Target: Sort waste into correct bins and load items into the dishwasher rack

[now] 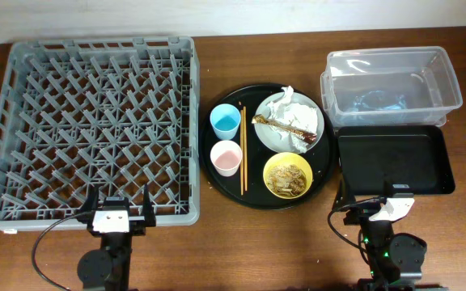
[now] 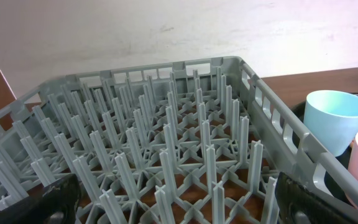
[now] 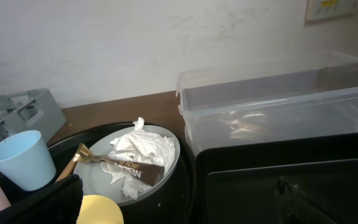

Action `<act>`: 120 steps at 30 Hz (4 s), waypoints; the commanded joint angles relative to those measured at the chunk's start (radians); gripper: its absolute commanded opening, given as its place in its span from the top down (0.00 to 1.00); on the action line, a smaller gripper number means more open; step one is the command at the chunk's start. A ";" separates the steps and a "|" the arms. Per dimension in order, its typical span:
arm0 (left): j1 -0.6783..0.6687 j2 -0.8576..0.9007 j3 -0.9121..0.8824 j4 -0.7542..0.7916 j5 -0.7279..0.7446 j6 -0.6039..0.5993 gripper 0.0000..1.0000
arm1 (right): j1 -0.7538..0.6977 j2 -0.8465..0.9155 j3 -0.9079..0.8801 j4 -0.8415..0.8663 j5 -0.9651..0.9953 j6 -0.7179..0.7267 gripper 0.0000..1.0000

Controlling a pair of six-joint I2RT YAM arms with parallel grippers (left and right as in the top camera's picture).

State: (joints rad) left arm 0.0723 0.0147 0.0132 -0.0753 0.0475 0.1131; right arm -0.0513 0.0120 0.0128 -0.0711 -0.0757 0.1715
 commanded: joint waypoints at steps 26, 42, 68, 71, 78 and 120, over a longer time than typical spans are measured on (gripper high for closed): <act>-0.006 -0.008 -0.004 -0.005 -0.011 0.016 0.01 | 0.007 -0.005 -0.007 -0.003 0.009 -0.010 0.02; -0.006 -0.009 -0.004 -0.005 -0.011 0.016 0.01 | 0.007 -0.004 -0.007 -0.002 0.009 -0.010 0.02; -0.006 -0.009 -0.004 -0.008 -0.052 0.039 0.01 | 0.007 -0.004 -0.007 -0.002 0.009 -0.010 0.02; -0.006 -0.008 -0.004 -0.008 -0.052 0.039 0.01 | 0.007 -0.004 -0.007 -0.001 0.008 -0.010 0.02; -0.006 -0.009 -0.004 0.029 0.026 0.037 0.01 | 0.007 -0.004 -0.007 0.119 -0.024 -0.010 0.02; -0.006 0.929 0.853 -0.243 0.200 0.032 0.01 | 0.009 1.091 1.028 -0.377 -0.556 -0.217 0.02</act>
State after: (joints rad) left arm 0.0696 0.9291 0.8532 -0.3183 0.2329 0.1356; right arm -0.0505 1.0725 1.0119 -0.4423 -0.6186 -0.0353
